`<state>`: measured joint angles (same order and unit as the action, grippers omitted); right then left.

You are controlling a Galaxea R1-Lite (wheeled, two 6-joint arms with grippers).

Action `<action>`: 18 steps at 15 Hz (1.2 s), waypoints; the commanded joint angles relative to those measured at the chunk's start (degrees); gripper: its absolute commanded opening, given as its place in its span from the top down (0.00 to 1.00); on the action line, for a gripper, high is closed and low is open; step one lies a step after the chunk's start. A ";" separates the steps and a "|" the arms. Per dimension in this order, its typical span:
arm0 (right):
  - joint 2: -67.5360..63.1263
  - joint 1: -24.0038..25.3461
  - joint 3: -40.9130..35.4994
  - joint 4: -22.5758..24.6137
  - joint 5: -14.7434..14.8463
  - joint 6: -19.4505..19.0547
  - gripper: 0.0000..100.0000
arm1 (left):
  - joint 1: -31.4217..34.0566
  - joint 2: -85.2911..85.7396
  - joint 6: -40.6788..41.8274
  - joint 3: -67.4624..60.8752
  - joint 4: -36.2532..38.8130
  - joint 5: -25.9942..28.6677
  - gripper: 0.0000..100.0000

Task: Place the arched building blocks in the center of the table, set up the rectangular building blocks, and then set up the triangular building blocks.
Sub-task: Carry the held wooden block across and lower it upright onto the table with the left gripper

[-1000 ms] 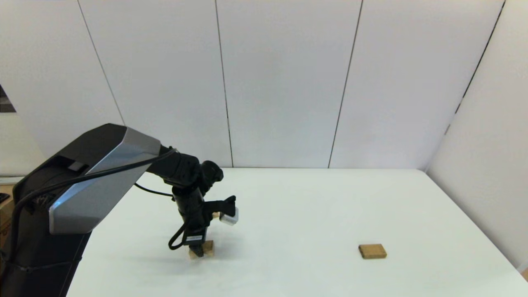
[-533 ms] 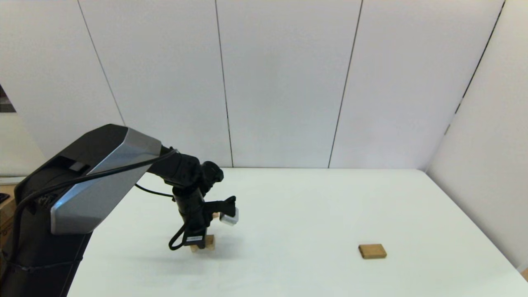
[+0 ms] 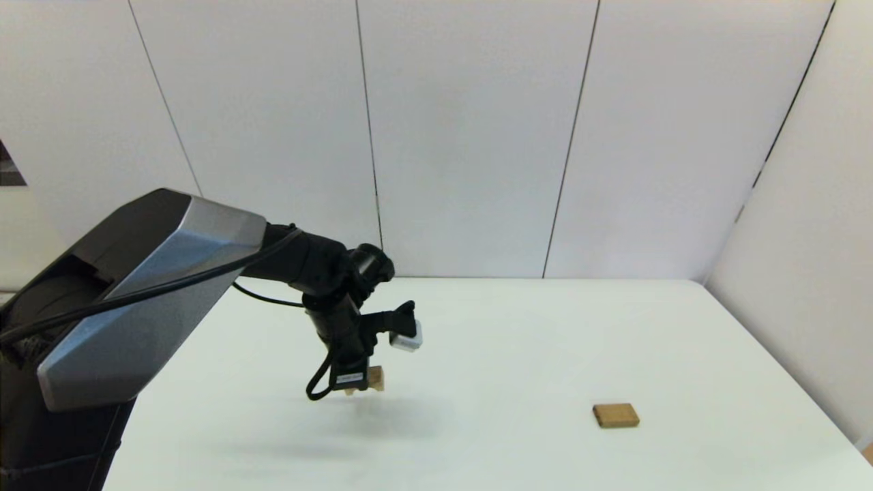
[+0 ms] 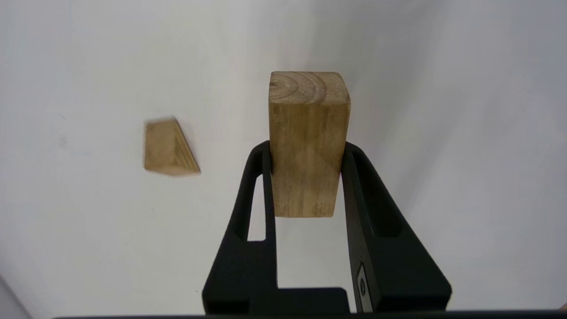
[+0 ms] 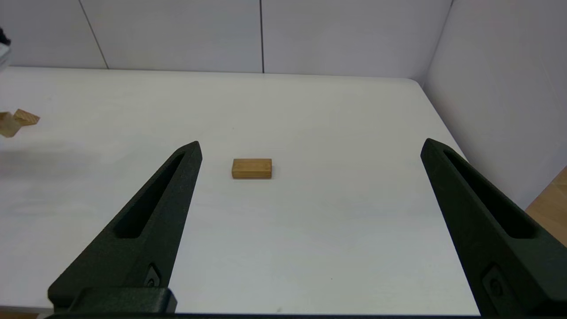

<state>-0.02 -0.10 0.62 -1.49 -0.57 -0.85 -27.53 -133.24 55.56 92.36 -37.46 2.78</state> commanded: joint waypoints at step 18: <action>0.02 0.10 -0.01 -0.01 -0.04 -0.03 0.00 | -16.77 -13.18 -6.70 20.67 -6.31 -3.75 1.00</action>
<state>-0.02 -0.10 0.62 -1.49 -0.60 -0.85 -44.32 -146.31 48.45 112.92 -43.37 -0.94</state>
